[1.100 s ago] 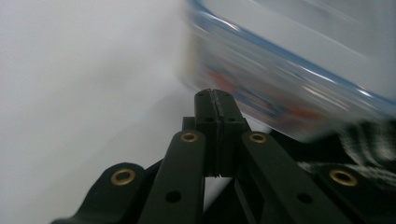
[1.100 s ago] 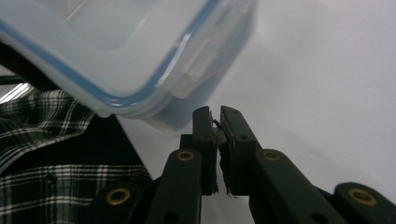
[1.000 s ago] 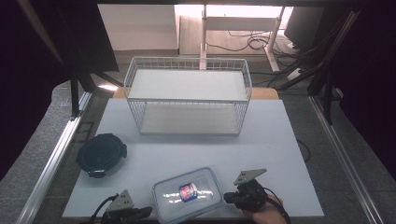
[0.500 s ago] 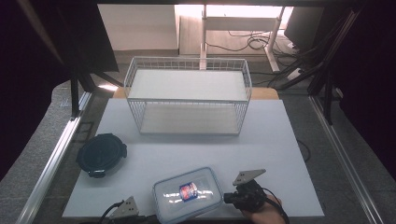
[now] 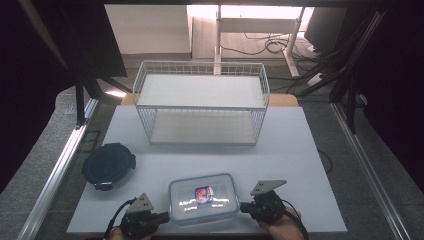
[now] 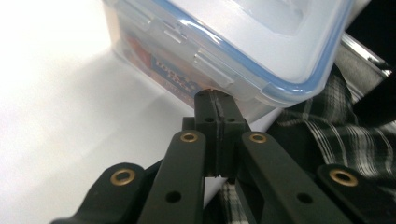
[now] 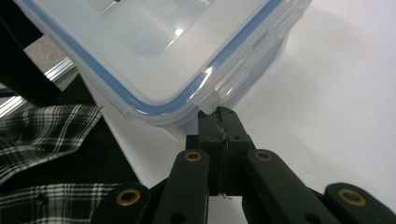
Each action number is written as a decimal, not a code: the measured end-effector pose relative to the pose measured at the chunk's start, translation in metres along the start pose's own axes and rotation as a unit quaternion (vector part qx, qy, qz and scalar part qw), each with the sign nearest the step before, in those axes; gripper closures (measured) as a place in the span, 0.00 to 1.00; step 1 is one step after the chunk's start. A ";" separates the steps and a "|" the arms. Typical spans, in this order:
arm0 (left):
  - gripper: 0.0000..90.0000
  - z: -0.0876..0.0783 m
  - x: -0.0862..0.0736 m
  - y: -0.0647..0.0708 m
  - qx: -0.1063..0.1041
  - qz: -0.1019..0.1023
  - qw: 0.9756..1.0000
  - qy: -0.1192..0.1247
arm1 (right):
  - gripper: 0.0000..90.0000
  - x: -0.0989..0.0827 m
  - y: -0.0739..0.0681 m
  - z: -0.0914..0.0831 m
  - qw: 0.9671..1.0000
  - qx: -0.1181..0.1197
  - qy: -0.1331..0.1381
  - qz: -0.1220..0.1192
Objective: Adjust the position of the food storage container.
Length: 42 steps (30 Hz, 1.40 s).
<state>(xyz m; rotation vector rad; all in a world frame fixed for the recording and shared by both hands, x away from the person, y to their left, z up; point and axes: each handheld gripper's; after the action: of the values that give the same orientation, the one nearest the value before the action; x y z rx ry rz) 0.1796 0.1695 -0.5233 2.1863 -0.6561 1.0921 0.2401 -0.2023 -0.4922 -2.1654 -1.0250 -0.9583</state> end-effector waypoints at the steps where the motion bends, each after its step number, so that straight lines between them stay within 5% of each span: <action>1: 1.00 0.002 0.002 -0.003 0.001 0.000 1.000 0.001 | 0.98 0.000 0.001 0.000 1.000 -0.002 0.002 0.001; 13: 1.00 0.027 0.028 -0.032 0.013 0.000 1.000 0.007 | 0.99 0.007 0.015 0.006 0.999 -0.028 0.022 0.003; 21: 1.00 0.028 0.029 -0.036 0.003 0.002 1.000 0.003 | 0.98 0.006 0.019 0.008 0.999 -0.027 0.027 0.001; 27: 0.74 0.021 0.022 -0.036 0.029 0.037 0.999 -0.008 | 0.88 0.002 0.022 -0.007 0.998 -0.031 0.051 -0.014; 29: 0.63 0.020 0.019 -0.037 0.025 0.034 0.999 -0.012 | 0.82 -0.002 0.027 -0.014 0.997 -0.030 0.066 -0.011; 33: 0.43 0.017 0.014 -0.038 0.015 0.025 1.000 -0.008 | 0.53 -0.008 0.037 -0.017 0.995 -0.044 0.084 0.002; 39: 0.22 0.009 0.014 -0.041 -0.004 0.013 0.999 0.031 | 0.12 -0.014 0.041 -0.008 0.993 -0.066 0.095 -0.014; 42: 0.16 0.006 0.015 -0.043 -0.008 0.013 0.999 0.041 | 0.08 -0.015 0.040 -0.006 0.993 -0.069 0.092 -0.016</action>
<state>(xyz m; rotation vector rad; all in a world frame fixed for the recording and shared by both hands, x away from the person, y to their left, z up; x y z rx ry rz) 0.2183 0.1929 -0.5261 2.1127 -0.6566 1.1780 0.2640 -0.2352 -0.5072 -2.1278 -0.9328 -1.2511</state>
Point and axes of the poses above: each handheld gripper's, and its own axes: z roughly forward along the jaws, x roughly out of its top, y roughly to its right, and after that the axes turned 14 degrees about y, right-handed
